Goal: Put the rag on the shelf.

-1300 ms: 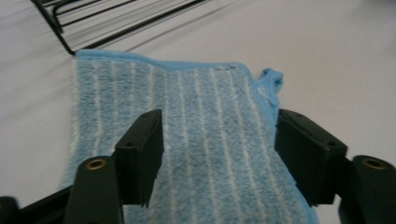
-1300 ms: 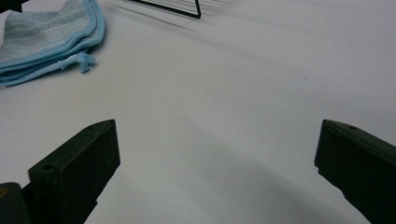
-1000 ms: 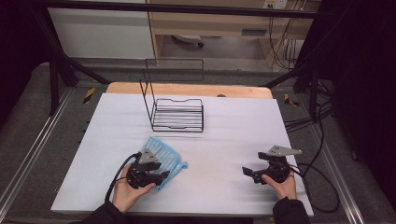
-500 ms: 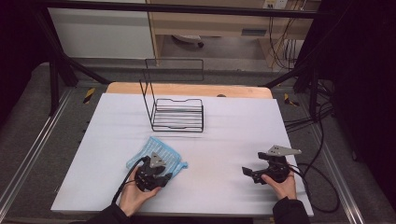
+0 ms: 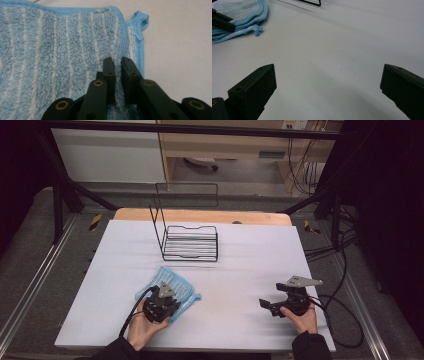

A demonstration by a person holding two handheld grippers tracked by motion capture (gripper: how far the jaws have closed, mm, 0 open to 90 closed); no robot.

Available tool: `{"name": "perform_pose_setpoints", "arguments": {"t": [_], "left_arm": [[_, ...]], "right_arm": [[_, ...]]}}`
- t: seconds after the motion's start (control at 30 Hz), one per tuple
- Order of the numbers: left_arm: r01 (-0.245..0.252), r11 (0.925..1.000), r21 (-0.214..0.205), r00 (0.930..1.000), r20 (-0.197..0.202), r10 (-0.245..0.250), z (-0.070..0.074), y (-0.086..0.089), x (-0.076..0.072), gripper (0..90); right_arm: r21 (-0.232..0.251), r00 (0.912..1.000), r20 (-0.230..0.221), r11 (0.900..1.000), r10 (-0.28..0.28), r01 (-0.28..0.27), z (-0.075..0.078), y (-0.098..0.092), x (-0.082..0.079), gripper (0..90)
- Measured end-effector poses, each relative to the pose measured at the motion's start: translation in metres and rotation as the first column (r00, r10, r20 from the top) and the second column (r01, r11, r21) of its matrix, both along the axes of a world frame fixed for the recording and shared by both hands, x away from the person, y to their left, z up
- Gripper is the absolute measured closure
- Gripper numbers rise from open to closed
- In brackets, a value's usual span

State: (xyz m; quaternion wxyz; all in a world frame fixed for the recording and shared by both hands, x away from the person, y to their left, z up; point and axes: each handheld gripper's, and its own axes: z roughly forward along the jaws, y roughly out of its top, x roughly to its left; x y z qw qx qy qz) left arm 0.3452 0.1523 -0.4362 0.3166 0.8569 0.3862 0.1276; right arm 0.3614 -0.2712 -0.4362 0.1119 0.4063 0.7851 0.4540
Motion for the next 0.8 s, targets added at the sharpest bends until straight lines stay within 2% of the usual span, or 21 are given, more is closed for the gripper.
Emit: {"name": "perform_pose_setpoints", "arguments": {"t": [0.03,0.23,0.43,0.57,0.73,0.8], "left_arm": [[0.008,0.9999,-0.012,0.9999,-0.009,-0.009,0.002,0.004,0.001,83.0],[0.049,0.9985,-0.027,0.9982,-0.035,-0.050,0.010,0.012,-0.001,84.0],[0.126,0.9917,-0.025,0.9896,-0.067,-0.127,0.017,0.027,-0.008,84.0],[0.150,0.9883,-0.028,0.9851,-0.081,-0.151,0.019,0.038,-0.016,83.9],[0.176,0.9843,-0.018,0.9793,-0.099,-0.177,0.014,0.045,-0.024,83.5],[0.178,0.9839,-0.014,0.9790,-0.098,-0.179,0.012,0.045,-0.025,82.7]], "right_arm": [[-0.001,1.0000,0.003,1.0000,0.002,-0.002,0.000,0.000,0.000,1.1],[0.006,1.0000,0.001,1.0000,0.000,0.000,0.001,-0.001,0.000,1.1],[0.005,1.0000,0.002,1.0000,0.002,-0.002,0.001,-0.001,0.000,1.0],[0.005,1.0000,0.000,1.0000,0.003,-0.003,0.001,0.000,0.000,1.2],[0.004,1.0000,0.001,1.0000,0.005,-0.005,0.000,0.001,0.000,1.9],[0.002,0.9999,0.002,0.9999,0.012,-0.012,0.001,0.005,-0.001,2.5]]}}
